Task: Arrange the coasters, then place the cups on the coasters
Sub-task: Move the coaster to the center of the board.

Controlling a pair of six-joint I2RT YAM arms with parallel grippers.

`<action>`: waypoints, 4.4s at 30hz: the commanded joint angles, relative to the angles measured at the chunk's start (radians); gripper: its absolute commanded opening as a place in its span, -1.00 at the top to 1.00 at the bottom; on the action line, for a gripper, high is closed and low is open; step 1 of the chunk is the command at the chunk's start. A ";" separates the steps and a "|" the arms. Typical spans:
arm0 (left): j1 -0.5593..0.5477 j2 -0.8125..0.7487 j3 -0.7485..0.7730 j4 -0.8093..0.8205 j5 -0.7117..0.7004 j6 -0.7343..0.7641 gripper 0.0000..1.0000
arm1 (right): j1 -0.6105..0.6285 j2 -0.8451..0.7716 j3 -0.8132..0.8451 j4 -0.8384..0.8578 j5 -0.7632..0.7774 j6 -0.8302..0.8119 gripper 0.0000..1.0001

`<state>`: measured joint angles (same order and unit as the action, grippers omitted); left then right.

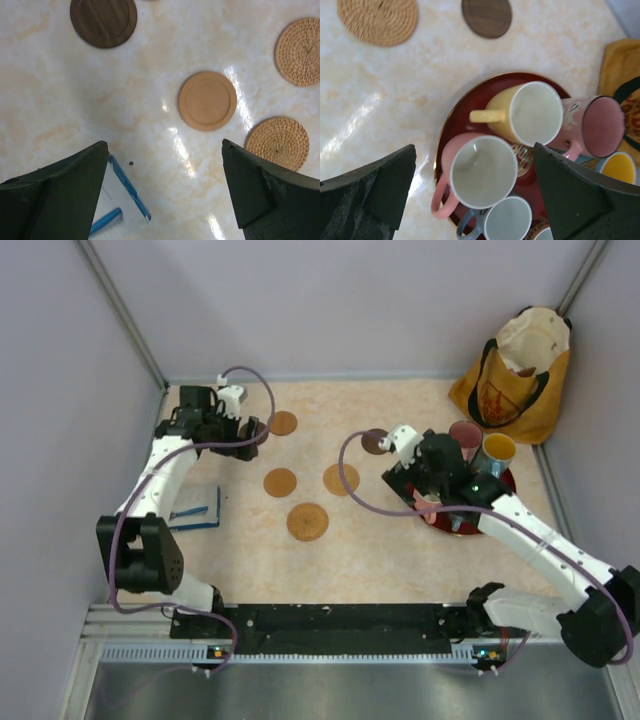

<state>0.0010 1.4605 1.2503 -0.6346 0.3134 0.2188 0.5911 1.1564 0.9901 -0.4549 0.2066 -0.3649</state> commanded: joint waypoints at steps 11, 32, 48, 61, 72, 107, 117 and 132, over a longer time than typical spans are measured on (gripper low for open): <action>-0.102 0.578 0.595 -0.092 -0.263 -0.136 -0.97 | -0.016 -0.084 -0.194 0.123 -0.079 -0.062 -0.97; -0.134 0.882 0.770 -0.117 -0.020 -0.130 -0.96 | -0.043 -0.049 -0.197 0.150 -0.039 -0.066 -0.97; -0.153 0.864 0.707 -0.158 0.055 -0.127 -0.77 | -0.043 -0.064 -0.206 0.159 -0.039 -0.075 -0.97; -0.209 0.775 0.569 -0.200 0.085 -0.095 -0.77 | -0.043 -0.073 -0.211 0.162 -0.041 -0.083 -0.97; -0.329 0.822 0.693 -0.269 0.050 -0.075 -0.79 | -0.043 -0.078 -0.214 0.167 -0.029 -0.085 -0.97; -0.395 0.683 0.792 -0.139 -0.187 -0.041 -0.92 | -0.043 -0.055 -0.225 0.177 -0.019 -0.101 -0.97; -0.388 0.670 0.637 -0.106 -0.520 0.171 -0.95 | -0.043 -0.066 -0.226 0.177 -0.024 -0.101 -0.97; -0.378 0.725 0.652 -0.281 -0.360 0.119 -0.91 | -0.043 -0.067 -0.228 0.179 -0.026 -0.105 -0.97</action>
<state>-0.3874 2.2021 1.8824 -0.8711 -0.1375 0.3656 0.5533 1.1065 0.7639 -0.3111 0.1825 -0.4641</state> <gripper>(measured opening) 0.952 0.987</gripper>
